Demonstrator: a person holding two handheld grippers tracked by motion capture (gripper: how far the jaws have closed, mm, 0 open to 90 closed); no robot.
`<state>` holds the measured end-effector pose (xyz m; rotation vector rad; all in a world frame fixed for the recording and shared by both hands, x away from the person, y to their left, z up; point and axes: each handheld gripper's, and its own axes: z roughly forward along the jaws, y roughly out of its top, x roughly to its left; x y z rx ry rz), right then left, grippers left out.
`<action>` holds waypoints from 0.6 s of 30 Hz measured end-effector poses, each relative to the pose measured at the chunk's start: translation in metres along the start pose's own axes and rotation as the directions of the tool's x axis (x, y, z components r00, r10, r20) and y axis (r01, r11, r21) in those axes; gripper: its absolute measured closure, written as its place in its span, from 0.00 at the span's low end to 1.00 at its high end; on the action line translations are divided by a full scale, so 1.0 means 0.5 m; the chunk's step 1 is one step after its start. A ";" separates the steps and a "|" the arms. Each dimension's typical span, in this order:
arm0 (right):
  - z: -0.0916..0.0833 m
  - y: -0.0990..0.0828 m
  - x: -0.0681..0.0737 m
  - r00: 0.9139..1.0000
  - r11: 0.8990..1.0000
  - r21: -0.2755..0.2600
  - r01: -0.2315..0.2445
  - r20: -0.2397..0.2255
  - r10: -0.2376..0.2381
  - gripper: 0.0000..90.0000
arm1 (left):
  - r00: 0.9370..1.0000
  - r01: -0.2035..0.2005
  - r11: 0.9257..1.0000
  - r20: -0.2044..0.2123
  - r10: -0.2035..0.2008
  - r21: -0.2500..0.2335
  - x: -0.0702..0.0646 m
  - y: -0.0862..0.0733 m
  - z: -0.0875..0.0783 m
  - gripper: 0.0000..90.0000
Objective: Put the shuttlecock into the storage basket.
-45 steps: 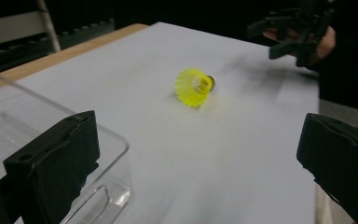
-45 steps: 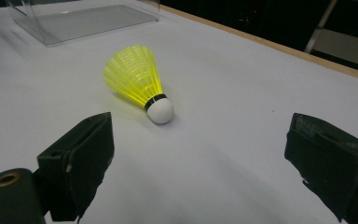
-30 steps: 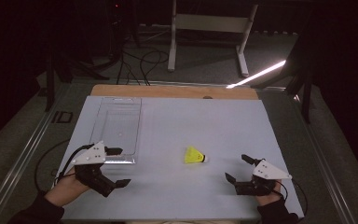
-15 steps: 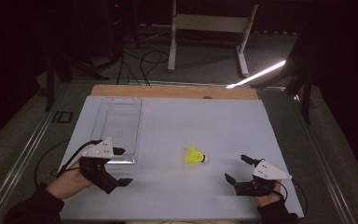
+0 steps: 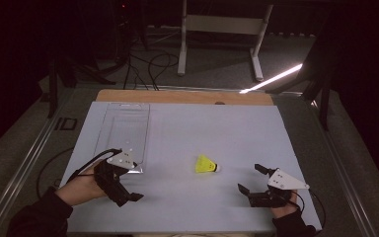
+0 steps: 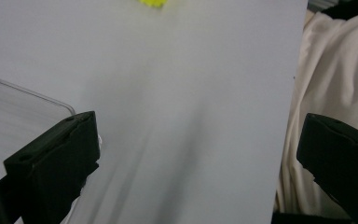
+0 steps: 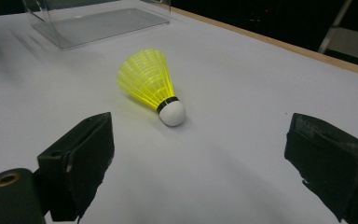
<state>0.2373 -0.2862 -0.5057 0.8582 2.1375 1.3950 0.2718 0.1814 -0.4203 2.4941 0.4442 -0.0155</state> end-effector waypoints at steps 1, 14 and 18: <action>0.000 0.000 0.000 1.000 1.000 0.000 -0.001 -0.001 0.001 0.09 | 1.000 0.004 1.000 -0.003 -0.004 0.019 -0.001 0.004 0.002 0.00; 0.001 0.000 -0.001 1.000 1.000 0.001 -0.001 -0.004 0.001 0.09 | 1.000 -0.007 0.996 0.009 0.007 0.091 0.001 0.062 0.015 0.00; 0.001 -0.001 -0.001 1.000 1.000 0.003 0.001 -0.004 -0.001 0.09 | 0.999 -0.013 0.991 0.048 0.007 0.133 0.003 0.078 0.025 0.00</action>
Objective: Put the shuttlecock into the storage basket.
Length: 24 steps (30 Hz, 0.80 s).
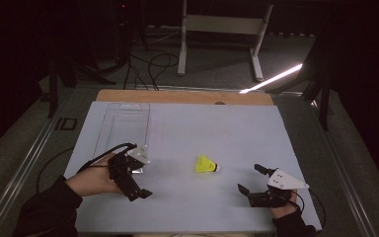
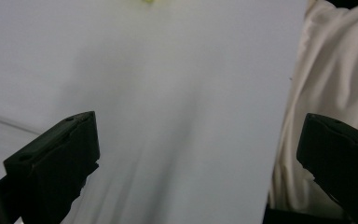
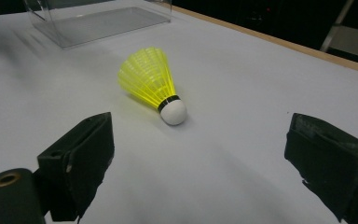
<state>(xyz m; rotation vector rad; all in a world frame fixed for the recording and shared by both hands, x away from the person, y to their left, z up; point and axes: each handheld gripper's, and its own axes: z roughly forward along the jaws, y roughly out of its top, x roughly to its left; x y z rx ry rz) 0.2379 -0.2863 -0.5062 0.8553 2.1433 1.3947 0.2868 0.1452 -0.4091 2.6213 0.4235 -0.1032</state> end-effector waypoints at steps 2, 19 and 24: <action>0.000 0.000 0.000 1.000 1.000 -0.001 -0.001 -0.001 0.001 0.09 | 1.000 -0.015 1.000 0.018 0.015 0.011 0.000 0.011 0.005 0.00; 0.001 -0.001 0.000 1.000 1.000 0.005 -0.004 -0.002 0.004 0.09 | 0.993 -0.101 0.995 0.069 0.100 0.006 0.008 0.087 0.034 0.00; 0.001 -0.001 0.000 1.000 1.000 0.006 -0.001 -0.002 0.001 0.09 | 0.988 -0.132 0.991 0.082 0.130 0.017 0.008 0.113 0.048 0.00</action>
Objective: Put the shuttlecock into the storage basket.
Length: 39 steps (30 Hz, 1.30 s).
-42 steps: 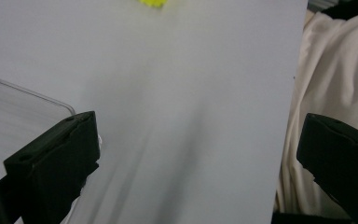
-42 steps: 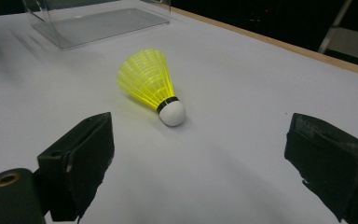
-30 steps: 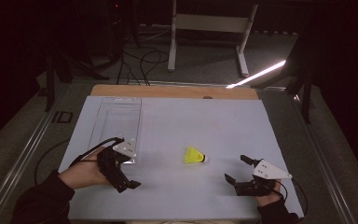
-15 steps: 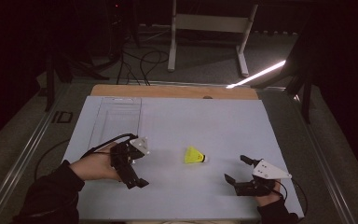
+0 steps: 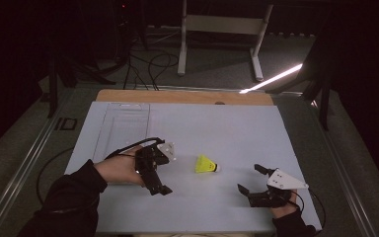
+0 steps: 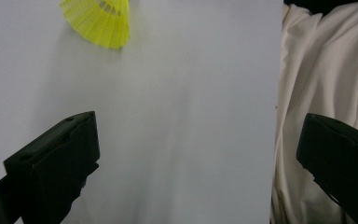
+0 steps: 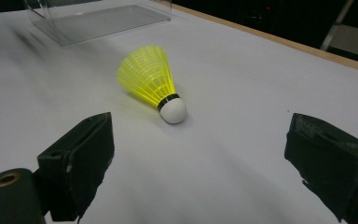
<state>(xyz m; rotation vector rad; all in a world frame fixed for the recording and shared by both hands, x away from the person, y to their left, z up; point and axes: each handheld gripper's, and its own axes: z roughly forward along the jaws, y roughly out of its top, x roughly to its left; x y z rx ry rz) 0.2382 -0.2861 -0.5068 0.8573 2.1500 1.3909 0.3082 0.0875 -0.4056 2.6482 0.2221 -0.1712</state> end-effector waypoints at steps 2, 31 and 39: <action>0.000 0.000 0.000 1.000 1.000 0.000 0.001 0.001 -0.001 0.09 | 1.000 -0.014 1.000 -0.014 0.014 -0.006 0.004 0.011 0.001 0.00; 0.000 -0.002 0.000 1.000 1.000 0.003 -0.002 -0.005 0.002 0.09 | 1.000 0.007 1.000 0.004 -0.007 -0.005 0.074 0.102 0.096 0.03; 0.000 -0.002 0.000 1.000 1.000 0.004 -0.001 -0.007 0.001 0.09 | 0.999 0.037 0.999 0.004 -0.037 -0.025 0.093 0.115 0.124 0.09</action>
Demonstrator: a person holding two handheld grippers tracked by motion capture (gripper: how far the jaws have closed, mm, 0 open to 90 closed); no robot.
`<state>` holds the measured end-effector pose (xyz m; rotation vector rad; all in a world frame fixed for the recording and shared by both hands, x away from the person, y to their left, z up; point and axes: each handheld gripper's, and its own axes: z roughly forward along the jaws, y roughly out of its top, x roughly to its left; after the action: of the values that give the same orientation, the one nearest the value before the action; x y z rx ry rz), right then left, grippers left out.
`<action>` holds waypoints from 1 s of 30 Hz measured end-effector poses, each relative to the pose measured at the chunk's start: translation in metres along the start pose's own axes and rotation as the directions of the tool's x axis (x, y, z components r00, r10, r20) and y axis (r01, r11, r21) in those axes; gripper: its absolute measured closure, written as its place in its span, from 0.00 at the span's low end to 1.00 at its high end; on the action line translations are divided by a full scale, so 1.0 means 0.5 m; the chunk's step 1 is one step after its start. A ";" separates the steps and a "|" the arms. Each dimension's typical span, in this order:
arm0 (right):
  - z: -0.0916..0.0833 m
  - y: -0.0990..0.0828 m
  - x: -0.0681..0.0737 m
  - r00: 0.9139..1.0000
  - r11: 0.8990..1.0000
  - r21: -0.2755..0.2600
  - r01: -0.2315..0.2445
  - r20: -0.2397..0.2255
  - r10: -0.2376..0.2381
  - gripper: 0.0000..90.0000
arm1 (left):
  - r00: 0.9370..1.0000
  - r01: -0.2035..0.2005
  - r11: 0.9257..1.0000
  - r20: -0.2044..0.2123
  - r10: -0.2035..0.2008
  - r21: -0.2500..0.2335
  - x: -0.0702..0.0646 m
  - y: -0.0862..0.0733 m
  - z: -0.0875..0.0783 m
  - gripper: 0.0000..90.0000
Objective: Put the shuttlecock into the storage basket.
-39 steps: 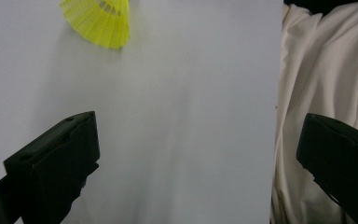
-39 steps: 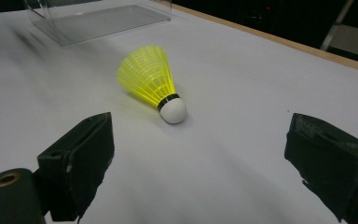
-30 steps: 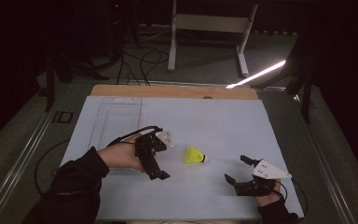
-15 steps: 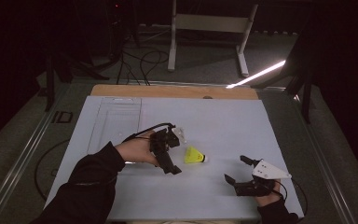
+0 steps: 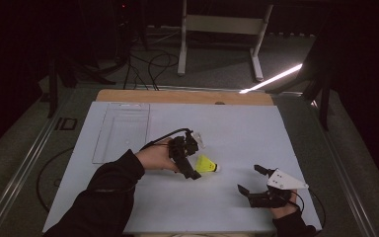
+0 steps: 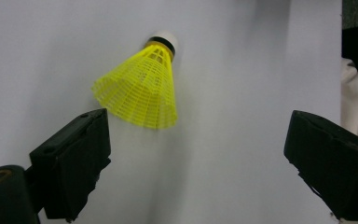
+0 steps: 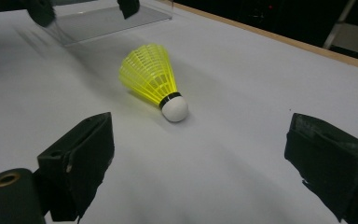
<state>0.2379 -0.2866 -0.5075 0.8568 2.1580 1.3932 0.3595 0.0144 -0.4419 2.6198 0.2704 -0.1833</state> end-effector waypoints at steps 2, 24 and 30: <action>0.000 0.000 0.000 1.000 1.000 0.000 0.000 0.000 0.000 0.09 | 1.000 0.009 1.000 -0.005 -0.009 0.001 0.004 0.002 0.010 0.11; 0.001 0.000 0.001 1.000 1.000 0.005 0.001 -0.012 -0.001 0.09 | 0.999 0.040 0.999 0.005 -0.040 0.028 0.033 0.007 0.091 0.52; 0.001 0.000 0.001 1.000 1.000 0.006 0.001 -0.013 -0.001 0.09 | 1.000 0.024 0.998 0.015 -0.025 0.058 0.034 0.010 0.113 0.65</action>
<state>0.2375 -0.2860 -0.5077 0.8513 2.1731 1.3967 0.3725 -0.0148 -0.4917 2.6720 0.2960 -0.2233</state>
